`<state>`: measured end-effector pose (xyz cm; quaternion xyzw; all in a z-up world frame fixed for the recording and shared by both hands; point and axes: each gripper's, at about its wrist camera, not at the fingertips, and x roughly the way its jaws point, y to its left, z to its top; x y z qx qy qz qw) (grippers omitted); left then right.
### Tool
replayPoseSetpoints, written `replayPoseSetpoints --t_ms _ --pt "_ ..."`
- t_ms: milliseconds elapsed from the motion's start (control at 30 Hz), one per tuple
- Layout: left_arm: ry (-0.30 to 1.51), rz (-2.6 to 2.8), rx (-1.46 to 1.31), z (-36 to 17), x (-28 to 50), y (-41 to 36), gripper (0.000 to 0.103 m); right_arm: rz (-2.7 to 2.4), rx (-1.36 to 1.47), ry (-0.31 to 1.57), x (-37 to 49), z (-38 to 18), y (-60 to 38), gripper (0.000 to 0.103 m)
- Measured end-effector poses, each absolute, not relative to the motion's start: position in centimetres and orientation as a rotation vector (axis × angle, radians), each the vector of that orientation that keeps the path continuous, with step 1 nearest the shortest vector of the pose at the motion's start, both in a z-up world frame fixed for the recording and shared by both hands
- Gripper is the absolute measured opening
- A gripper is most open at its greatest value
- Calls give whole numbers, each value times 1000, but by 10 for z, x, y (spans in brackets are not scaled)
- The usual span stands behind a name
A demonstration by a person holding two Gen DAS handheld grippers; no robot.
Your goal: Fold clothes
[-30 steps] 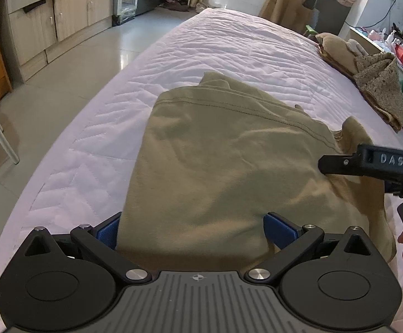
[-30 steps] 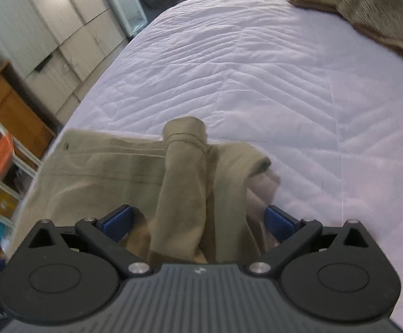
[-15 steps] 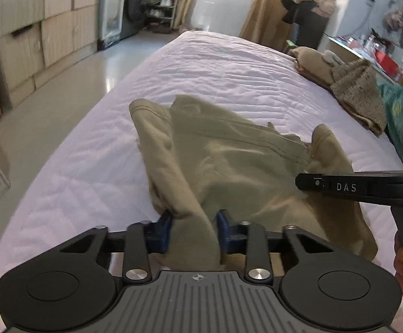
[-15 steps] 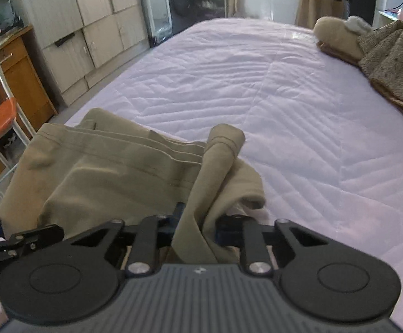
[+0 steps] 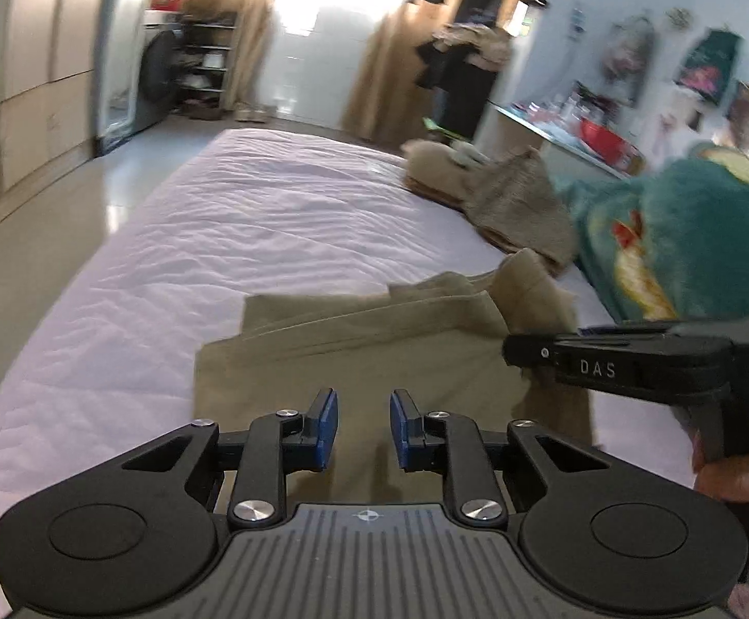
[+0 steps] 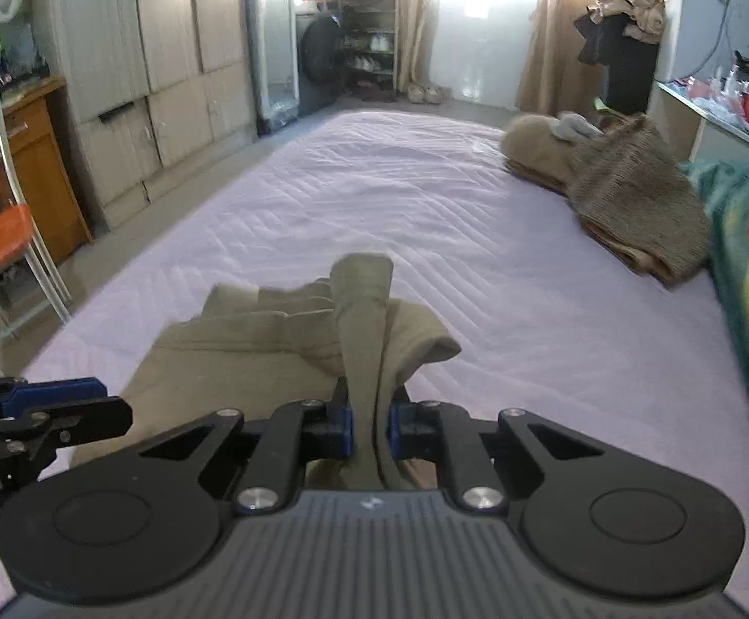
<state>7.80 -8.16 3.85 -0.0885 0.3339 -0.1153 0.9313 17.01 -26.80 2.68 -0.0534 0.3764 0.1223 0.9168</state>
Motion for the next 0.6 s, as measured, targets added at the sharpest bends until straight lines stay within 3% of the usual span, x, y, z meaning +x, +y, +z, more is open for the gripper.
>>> replayPoseSetpoints --t_ms 200,233,267,300,333,367,400,600 --pt "793 -170 -150 7 57 -91 26 117 -80 887 160 -17 -320 15" --pt "785 -150 -139 8 52 -84 26 132 -5 872 156 -16 -332 21" --pt "773 -129 -127 10 49 -75 27 176 91 853 152 -12 -343 35" --pt "763 -113 -115 13 48 -65 30 213 154 849 151 -8 -349 62" --pt "762 -101 -107 16 49 -57 35 232 190 859 154 -5 -352 76" --pt "777 -101 -107 18 53 -50 49 231 183 859 160 -4 -349 90" --pt "799 -107 -111 18 60 -45 62 229 175 859 166 -3 -346 90" --pt "872 -89 -38 -4 91 -42 81 198 109 930 204 -25 -317 90"
